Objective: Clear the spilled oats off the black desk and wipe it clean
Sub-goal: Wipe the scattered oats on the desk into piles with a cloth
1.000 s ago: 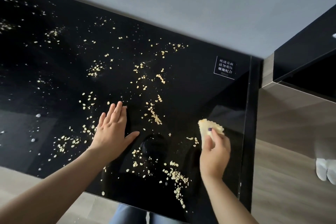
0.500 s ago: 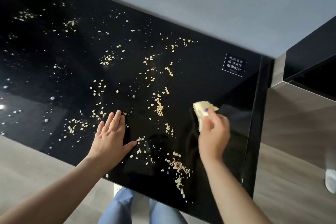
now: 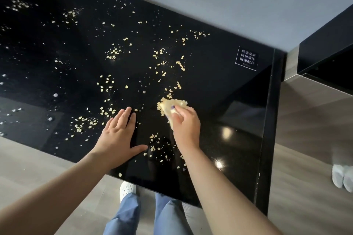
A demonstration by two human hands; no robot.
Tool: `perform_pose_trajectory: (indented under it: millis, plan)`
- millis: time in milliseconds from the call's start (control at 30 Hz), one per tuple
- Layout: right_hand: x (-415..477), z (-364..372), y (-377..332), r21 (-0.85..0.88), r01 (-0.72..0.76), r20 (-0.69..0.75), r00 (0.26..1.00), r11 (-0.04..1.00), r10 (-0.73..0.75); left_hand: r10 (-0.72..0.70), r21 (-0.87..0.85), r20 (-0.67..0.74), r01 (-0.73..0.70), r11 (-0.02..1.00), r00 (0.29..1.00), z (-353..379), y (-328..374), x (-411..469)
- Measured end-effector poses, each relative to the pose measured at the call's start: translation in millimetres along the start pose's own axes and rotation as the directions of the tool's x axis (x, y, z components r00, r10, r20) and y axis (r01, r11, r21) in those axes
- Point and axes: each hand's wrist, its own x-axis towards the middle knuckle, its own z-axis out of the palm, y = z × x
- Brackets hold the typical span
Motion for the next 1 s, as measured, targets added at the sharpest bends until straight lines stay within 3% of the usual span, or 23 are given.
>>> perform_pose_trajectory:
  millis: [100, 167, 333, 467, 600, 733, 800, 1000]
  plan:
    - [-6, -12, -12, 0.214, -0.111, -0.067, 0.990, 0.970, 0.128, 0.018, 0.000, 0.007, -0.018, 1.000, 1.000, -4, -2, -2]
    - [-12, -30, -10, 0.257, -0.117, -0.150, 0.976, 0.959, 0.159, 0.030, 0.012, 0.002, -0.030, 0.999, 1.000, -4, -4, -4]
    - [-46, -75, 35, 0.084, -0.169, -0.326, 0.927, 0.982, 0.188, 0.039, -0.025, 0.020, -0.038, 0.999, 0.999, -8, -5, -6]
    - [-63, -69, 60, -0.009, -0.247, -0.398, 0.890, 0.969, 0.223, 0.059, -0.028, 0.020, -0.059, 0.998, 0.998, -11, -6, -7]
    - [-56, -31, 46, -0.079, -0.161, -0.321, 0.939, 0.984, 0.128, 0.079, -0.106, -0.020, -0.080, 0.991, 0.997, -13, -11, -8]
    - [-37, -3, 16, -0.094, 0.039, -0.047, 0.998, 0.995, -0.044, 0.131, -0.090, -0.100, -0.140, 0.986, 0.986, -12, -17, -19]
    - [-33, 0, 6, -0.049, 0.065, 0.004, 0.998, 0.997, -0.065, 0.170, -0.074, -0.090, -0.177, 0.981, 0.981, -9, -17, -27]
    - [-69, -51, 31, 0.017, -0.045, -0.327, 0.944, 0.999, 0.049, 0.232, -0.062, -0.037, -0.234, 0.970, 0.972, 1, -13, -44]
